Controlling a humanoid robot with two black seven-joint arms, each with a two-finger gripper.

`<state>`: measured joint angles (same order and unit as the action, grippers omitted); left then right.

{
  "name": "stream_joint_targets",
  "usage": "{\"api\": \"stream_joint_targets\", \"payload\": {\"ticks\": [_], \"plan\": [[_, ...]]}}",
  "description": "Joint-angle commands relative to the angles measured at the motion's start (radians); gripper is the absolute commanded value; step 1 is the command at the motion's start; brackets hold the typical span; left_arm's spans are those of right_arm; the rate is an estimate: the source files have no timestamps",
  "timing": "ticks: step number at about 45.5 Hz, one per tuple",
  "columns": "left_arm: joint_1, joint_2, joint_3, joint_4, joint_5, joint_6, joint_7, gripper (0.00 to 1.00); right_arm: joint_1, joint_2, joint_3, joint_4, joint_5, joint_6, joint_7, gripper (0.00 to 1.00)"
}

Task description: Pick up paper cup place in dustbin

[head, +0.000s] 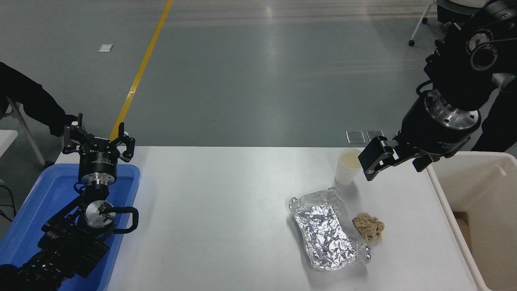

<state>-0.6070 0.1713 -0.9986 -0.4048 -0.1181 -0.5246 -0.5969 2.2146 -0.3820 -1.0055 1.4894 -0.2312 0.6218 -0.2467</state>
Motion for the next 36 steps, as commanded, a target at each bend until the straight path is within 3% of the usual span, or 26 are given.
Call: {"api": "stream_joint_targets", "payload": {"ticks": [1,17,25,36], "plan": [[0.0,0.0,0.0,0.0,0.0,0.0,-0.001,0.99,-0.257,0.086,0.002,-0.23,-0.019,-0.301,-0.011,1.0],[0.0,0.0,0.0,0.0,-0.002,0.0,0.0,0.99,-0.664,0.166,0.031,-0.531,-0.02,-0.645,-0.02,1.0],[0.0,0.0,0.0,0.0,-0.002,0.0,-0.001,0.99,-0.831,0.202,0.068,-0.649,-0.046,-0.731,-0.025,1.0],[0.0,0.0,0.0,0.0,-0.002,0.0,-0.001,0.99,-0.94,0.239,0.153,-0.736,-0.054,-0.738,-0.051,0.98]]}}
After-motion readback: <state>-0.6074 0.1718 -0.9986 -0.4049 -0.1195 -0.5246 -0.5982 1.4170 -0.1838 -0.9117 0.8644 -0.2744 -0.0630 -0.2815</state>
